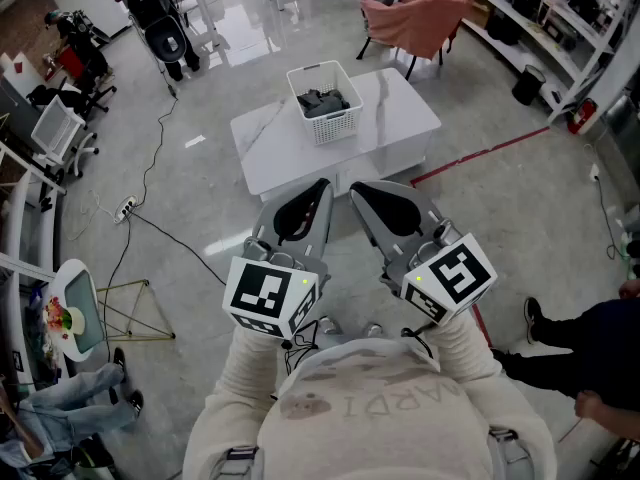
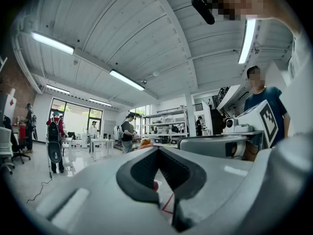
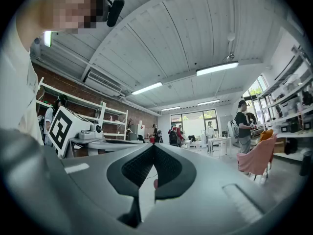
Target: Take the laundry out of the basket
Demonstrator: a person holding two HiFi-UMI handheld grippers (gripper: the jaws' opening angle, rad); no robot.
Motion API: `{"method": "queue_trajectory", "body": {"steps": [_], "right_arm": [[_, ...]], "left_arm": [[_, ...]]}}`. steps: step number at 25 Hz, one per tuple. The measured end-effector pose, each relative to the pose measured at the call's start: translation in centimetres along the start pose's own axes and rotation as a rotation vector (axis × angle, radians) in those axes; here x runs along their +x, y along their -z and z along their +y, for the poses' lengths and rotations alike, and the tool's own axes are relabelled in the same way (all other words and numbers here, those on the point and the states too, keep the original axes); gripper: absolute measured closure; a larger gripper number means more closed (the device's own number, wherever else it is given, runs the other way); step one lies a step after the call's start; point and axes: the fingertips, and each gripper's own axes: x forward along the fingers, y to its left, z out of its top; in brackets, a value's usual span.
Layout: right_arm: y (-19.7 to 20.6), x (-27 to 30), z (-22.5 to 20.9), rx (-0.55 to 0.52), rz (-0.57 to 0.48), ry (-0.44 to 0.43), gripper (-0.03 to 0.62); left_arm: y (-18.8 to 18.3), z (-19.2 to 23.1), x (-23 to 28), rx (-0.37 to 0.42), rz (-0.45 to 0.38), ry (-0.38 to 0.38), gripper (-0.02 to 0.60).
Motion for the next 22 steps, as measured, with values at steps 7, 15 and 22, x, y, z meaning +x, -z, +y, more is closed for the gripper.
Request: {"method": "queue_trajectory", "body": {"steps": [7, 15, 22], "right_arm": [[0.3, -0.2, 0.1, 0.003, -0.002, -0.004, 0.568], [0.5, 0.4, 0.4, -0.002, 0.006, -0.009, 0.568], [0.8, 1.6, -0.1, 0.033, -0.005, 0.008, 0.568]], "left_arm": [[0.4, -0.5, -0.1, 0.008, 0.007, 0.001, 0.58], [0.5, 0.2, -0.3, 0.004, 0.01, -0.003, 0.58], [0.9, 1.5, -0.3, 0.001, 0.014, -0.001, 0.581]]}}
